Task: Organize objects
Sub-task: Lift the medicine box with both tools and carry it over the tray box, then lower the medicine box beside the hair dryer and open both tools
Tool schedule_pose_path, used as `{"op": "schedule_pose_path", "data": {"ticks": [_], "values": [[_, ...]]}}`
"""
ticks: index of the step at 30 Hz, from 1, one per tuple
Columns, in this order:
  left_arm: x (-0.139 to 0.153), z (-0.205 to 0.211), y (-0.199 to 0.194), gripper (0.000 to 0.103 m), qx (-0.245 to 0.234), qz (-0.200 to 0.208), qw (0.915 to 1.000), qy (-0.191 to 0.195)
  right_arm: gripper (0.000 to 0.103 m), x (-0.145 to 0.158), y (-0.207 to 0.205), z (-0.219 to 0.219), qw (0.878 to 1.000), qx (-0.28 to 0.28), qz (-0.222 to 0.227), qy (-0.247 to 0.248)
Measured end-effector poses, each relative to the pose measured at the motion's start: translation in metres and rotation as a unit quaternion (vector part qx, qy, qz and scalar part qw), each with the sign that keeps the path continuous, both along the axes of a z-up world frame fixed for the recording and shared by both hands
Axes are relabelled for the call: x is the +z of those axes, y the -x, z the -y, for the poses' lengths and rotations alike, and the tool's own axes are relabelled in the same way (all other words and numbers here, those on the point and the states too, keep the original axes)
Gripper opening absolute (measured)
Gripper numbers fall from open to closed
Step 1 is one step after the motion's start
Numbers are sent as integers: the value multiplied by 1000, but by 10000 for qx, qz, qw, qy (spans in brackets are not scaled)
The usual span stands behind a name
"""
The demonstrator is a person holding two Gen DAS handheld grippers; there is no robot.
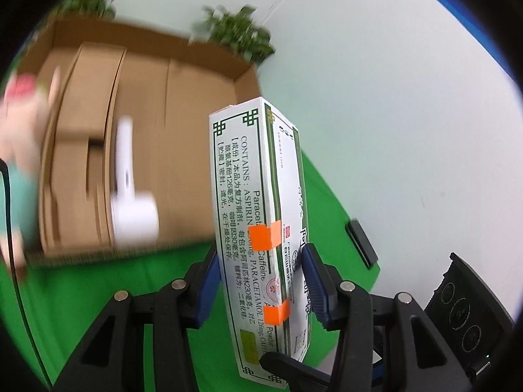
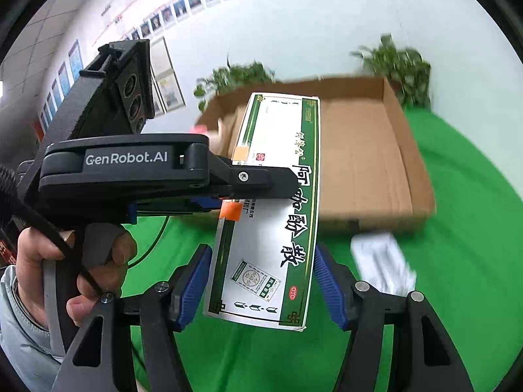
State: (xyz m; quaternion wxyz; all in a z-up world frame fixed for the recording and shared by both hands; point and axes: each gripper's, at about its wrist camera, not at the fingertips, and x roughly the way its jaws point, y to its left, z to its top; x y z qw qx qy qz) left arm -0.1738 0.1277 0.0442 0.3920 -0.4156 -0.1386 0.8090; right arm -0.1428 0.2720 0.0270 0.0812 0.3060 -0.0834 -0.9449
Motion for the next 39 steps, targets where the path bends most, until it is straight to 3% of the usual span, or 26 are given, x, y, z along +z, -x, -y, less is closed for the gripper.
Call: {"op": "schedule_pose_path", "data": {"ticks": [5, 10, 18, 26, 31, 35, 39], "values": [[34, -4, 35, 47, 86, -400, 9991, 105, 60, 29, 38, -12, 9995, 66, -299, 58], [41, -18, 72, 47, 176, -526, 9978, 361, 60, 39, 80, -26, 9993, 149, -272, 218], [-6, -41, 127, 47, 351, -5, 9965, 754, 60, 2, 146, -48, 9970, 320, 348, 605], [-43, -60, 137, 47, 285, 185, 9901, 1360, 59, -49, 179, -55, 9926, 264, 984, 658], [-43, -63, 137, 54, 379, 148, 9849, 1680, 59, -59, 185, -56, 9907, 288, 1126, 707], [-31, -55, 128, 52, 671, -105, 9758, 2076, 58, -56, 187, -52, 9918, 199, 1153, 520], [-23, -45, 123, 52, 791, -231, 9737, 2122, 58, -61, 185, -48, 9908, 46, 1290, 397]]}}
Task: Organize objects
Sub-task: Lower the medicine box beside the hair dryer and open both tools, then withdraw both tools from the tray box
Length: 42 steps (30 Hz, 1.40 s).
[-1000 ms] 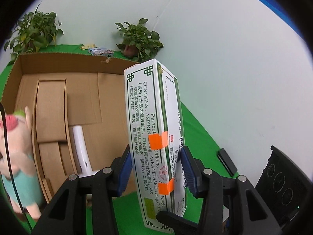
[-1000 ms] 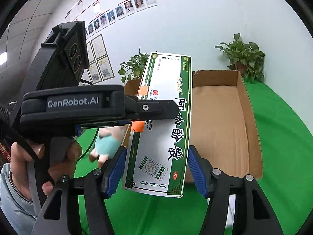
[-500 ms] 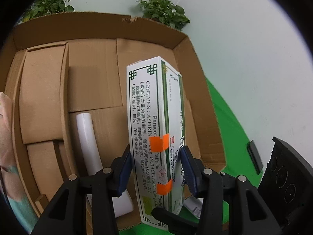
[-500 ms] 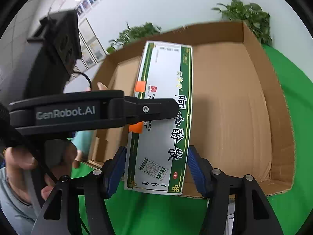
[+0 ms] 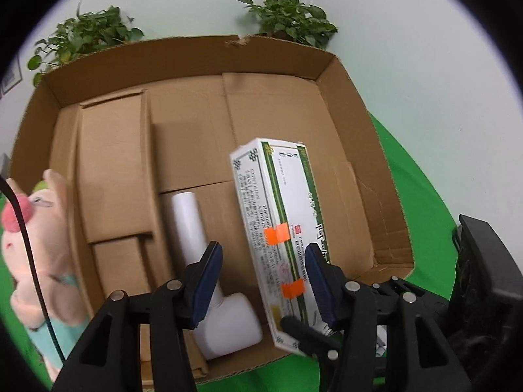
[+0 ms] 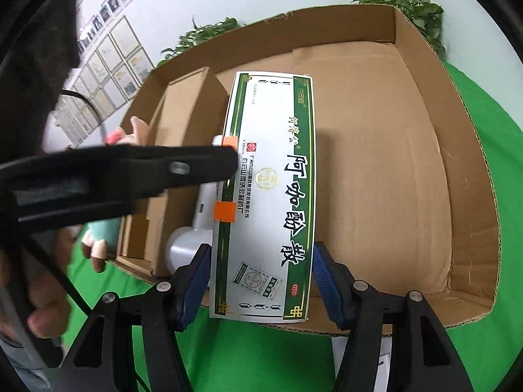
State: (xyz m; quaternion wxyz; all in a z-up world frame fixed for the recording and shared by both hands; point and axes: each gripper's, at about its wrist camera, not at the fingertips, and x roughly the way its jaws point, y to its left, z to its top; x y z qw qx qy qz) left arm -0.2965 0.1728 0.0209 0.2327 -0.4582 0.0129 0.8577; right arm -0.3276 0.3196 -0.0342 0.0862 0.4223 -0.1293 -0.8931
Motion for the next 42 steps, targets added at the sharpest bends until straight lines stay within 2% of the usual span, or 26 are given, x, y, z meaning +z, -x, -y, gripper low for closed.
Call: {"op": "schedule_pose_path", "data": {"ticks": [2, 6, 9, 12, 15, 17, 19, 20, 21, 23, 24, 26, 27, 31, 36, 42], "values": [[2, 8, -5, 52, 85, -55, 9999, 51, 59, 1, 0, 2, 9999, -3, 41, -96], [6, 30, -12, 52, 218, -119, 9996, -96, 60, -2, 8, 11, 9993, -71, 156, -341], [9, 38, -19, 52, 288, -244, 9993, -80, 62, -8, 10, 18, 9991, -90, 259, -318], [9, 47, -27, 52, 308, -263, 9990, -174, 70, -12, 8, 22, 9993, -55, 274, -250], [14, 55, -40, 52, 397, -496, 9977, -218, 76, -7, -4, 21, 9990, -200, 27, -401], [20, 61, -52, 52, 445, -684, 9964, -251, 85, 4, -17, 19, 9985, -333, -180, -395], [26, 63, -64, 52, 536, -963, 9936, -235, 103, 16, -34, 18, 9961, -490, -520, -526], [31, 64, -72, 52, 576, -1167, 9912, -231, 102, 24, -47, 21, 9928, -569, -777, -706], [34, 65, -81, 54, 622, -1370, 9884, -214, 102, 31, -62, 20, 9896, -606, -959, -884], [39, 66, -99, 71, 769, -1770, 9811, -142, 103, 39, -85, 25, 9829, -667, -1244, -1184], [41, 67, -109, 81, 888, -1967, 9764, -97, 103, 43, -83, 30, 9813, -683, -1323, -1216], [43, 70, -128, 82, 1062, -2258, 9684, -28, 103, 46, -92, 30, 9805, -742, -1390, -1177], [43, 71, -133, 82, 1089, -2290, 9673, 11, 103, 47, -99, 26, 9803, -800, -1410, -1129], [40, 80, -151, 82, 1170, -2214, 9681, 48, 102, 43, -96, 12, 9872, -740, -1091, -903], [34, 96, -157, 82, 1408, -2148, 9664, 97, 102, 33, -61, 14, 9953, -377, -558, -693], [19, 119, -151, 82, 1607, -1940, 9677, 58, 101, 19, 0, 33, 9950, -184, -62, -984]]}}
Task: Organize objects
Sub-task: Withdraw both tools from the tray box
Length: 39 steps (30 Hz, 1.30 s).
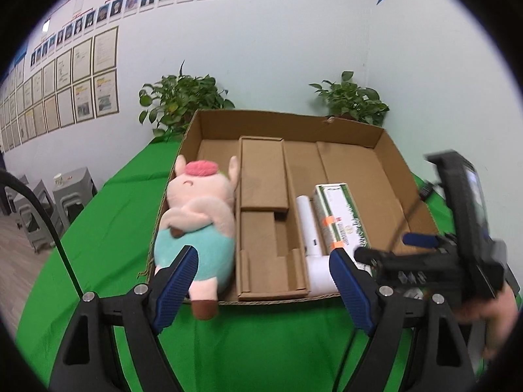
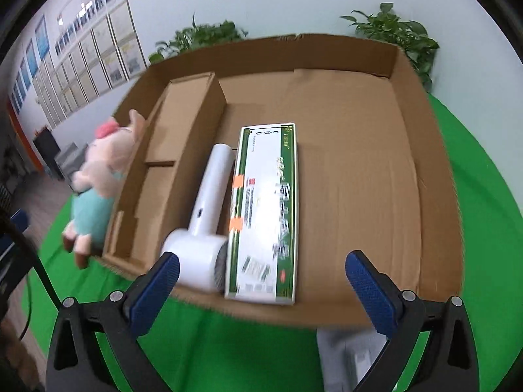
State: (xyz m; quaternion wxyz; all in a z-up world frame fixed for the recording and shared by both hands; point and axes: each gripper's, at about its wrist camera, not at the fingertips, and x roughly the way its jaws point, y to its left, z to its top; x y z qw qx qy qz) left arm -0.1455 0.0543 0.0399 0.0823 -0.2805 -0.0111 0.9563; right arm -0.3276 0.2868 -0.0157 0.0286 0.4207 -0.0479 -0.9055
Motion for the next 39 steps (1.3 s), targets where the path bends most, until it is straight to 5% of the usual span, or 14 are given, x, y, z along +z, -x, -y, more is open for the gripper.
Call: {"op": "schedule_pose_path", "data": {"ticks": [5, 10, 18, 24, 26, 28, 32, 39], "values": [[-8, 11, 2, 82, 1, 21, 10000, -31, 90, -21, 43, 11, 9983, -2, 534, -247], [-15, 14, 9, 82, -56, 91, 9999, -75, 61, -32, 52, 9, 9968, -167, 707, -343], [-21, 10, 12, 82, -111, 197, 9996, -152, 61, -40, 52, -4, 9943, -697, 779, 190], [-21, 6, 10, 82, -112, 216, 9997, -65, 63, -41, 56, 2, 9935, -648, 851, 384], [-20, 7, 10, 82, -71, 202, 9998, -51, 69, -40, 54, 2, 9940, -619, 808, 410], [-19, 8, 9, 82, -17, 181, 9998, -37, 86, -35, 48, 0, 9946, -628, 689, 465], [-12, 7, 4, 82, 201, -43, 9998, 74, 103, -9, 20, 1, 9981, -585, 94, 149], [-4, 0, -4, 82, 415, -235, 9987, 153, 103, 32, -68, 3, 9942, -424, -970, -170]]}}
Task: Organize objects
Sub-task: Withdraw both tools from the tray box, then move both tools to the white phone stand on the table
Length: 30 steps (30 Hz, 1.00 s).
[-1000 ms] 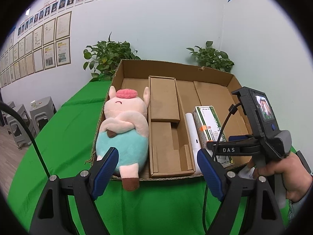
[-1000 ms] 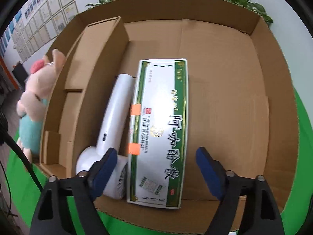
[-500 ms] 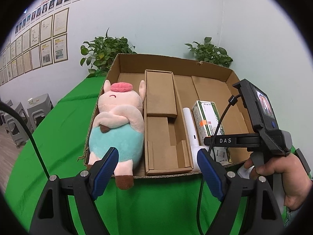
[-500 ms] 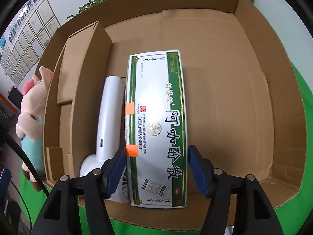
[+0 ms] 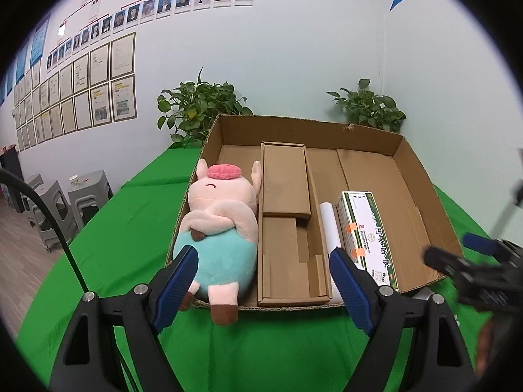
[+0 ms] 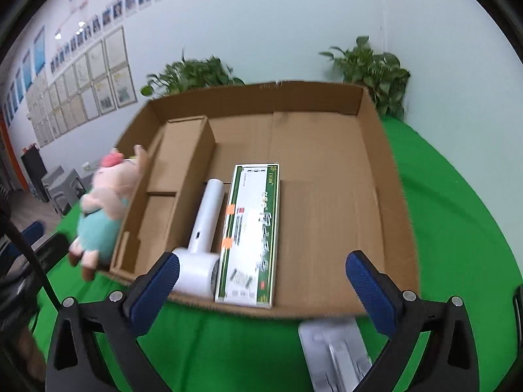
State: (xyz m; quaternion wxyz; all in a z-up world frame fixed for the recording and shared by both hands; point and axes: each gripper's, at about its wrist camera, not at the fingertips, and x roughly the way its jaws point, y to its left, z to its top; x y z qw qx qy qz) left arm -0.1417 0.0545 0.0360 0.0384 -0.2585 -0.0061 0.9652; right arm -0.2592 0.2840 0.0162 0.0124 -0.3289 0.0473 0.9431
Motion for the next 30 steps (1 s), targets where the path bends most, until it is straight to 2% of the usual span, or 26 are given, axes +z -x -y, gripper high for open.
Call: {"op": "schedule_pose_path", "data": {"ticks": [4, 8, 11, 15, 17, 20, 22, 26, 30], "values": [[-3, -11, -4, 82, -165, 59, 9998, 59, 103, -6, -40, -13, 9998, 130, 28, -113], [-18, -21, -6, 82, -340, 277, 9990, 36, 102, -39, -64, -41, 9975, 97, 670, -222], [-32, -28, -7, 82, -403, 431, 9983, 44, 102, -67, -64, -61, 9935, -43, 1082, -344], [-48, -37, -6, 82, -396, 575, 9975, 128, 100, -96, -55, -83, 9892, -176, 1444, -154], [-53, -38, -8, 82, -342, 604, 9975, 117, 96, -100, -54, -87, 9886, -211, 1482, -157], [-61, -38, -8, 82, -313, 704, 9970, 88, 82, -108, -58, -89, 9867, -168, 1620, 15], [-65, -38, -10, 82, -324, 759, 9965, 100, 67, -107, -65, -81, 9875, -78, 1548, -274], [-71, -41, -11, 82, -440, 885, 9951, 83, 64, -103, -77, -67, 9873, 75, 1554, -309], [-72, -41, -12, 82, -778, 1089, 9909, -106, 64, -99, -104, -44, 9880, 353, 1503, -90]]}}
